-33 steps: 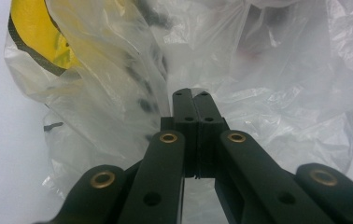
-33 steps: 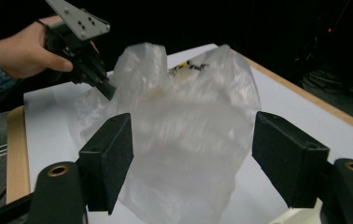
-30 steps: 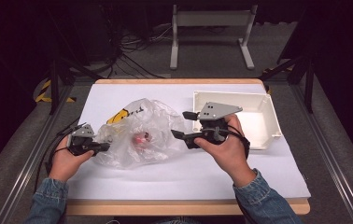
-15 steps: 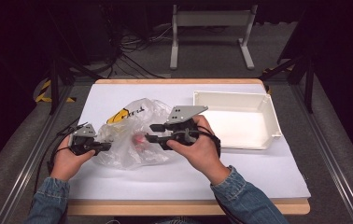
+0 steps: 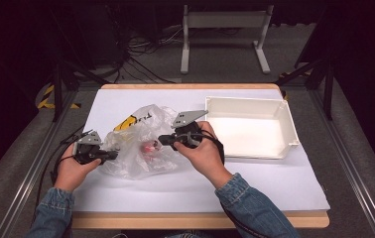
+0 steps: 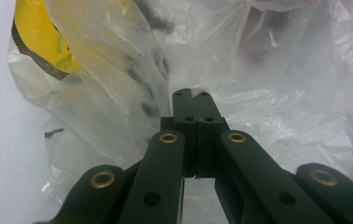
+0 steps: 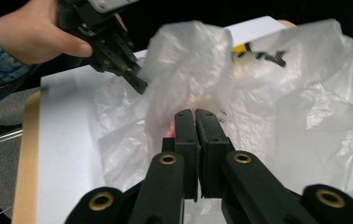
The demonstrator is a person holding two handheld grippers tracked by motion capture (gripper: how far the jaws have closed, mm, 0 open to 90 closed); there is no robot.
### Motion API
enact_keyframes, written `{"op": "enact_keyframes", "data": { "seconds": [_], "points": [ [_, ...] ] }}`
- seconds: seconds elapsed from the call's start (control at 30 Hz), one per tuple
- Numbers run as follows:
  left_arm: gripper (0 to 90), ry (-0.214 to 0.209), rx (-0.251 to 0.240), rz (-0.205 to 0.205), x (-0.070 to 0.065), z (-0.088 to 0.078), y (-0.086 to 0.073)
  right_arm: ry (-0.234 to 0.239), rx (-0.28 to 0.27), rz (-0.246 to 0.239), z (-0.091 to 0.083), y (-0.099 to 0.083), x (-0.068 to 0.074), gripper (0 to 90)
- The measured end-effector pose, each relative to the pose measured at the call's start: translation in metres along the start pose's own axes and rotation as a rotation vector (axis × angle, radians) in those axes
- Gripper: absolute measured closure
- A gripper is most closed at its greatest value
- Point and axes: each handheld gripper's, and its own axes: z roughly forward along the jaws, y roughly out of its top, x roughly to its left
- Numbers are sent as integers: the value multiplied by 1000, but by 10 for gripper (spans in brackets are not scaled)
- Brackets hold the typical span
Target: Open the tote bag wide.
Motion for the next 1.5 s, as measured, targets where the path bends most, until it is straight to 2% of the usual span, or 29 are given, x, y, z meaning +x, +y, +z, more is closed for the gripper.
{"op": "enact_keyframes", "data": {
  "seconds": [0.13,0.3,0.5,0.63,0.77,0.97,1.03,1.13,1.2,1.3,1.4,1.47,1.5],
  "points": [
    [900,1,-5,6,1,-1,0,4,14,36,8,-7,-11,897],
    [900,-4,3,2,0,0,-1,-4,57,50,20,-14,-18,898],
    [900,-23,29,1,1,4,-4,-55,97,61,35,-21,-30,896],
    [900,-39,39,-4,3,5,-7,-117,150,73,47,-32,-41,858],
    [900,-44,39,-9,2,5,-7,-127,183,87,54,-41,-45,841],
    [895,-49,43,-11,3,8,-8,-149,247,105,64,-50,-49,751],
    [890,-50,44,-16,3,8,-9,-163,275,89,66,-54,-50,708],
    [864,-54,43,-18,3,8,-9,-183,306,89,69,-57,-50,645],
    [838,-50,36,-18,4,7,-8,-210,326,76,70,-57,-49,594],
    [731,-62,-17,-30,3,1,-7,-233,323,80,70,-57,-48,550],
    [585,-125,-133,-6,0,-11,-2,-234,312,82,70,-58,-48,524],
    [477,-130,-180,-3,-3,-20,3,-238,307,81,70,-57,-48,519],
    [440,-124,-212,12,-5,-26,7,-238,303,81,70,-57,-47,519]
  ]
}}
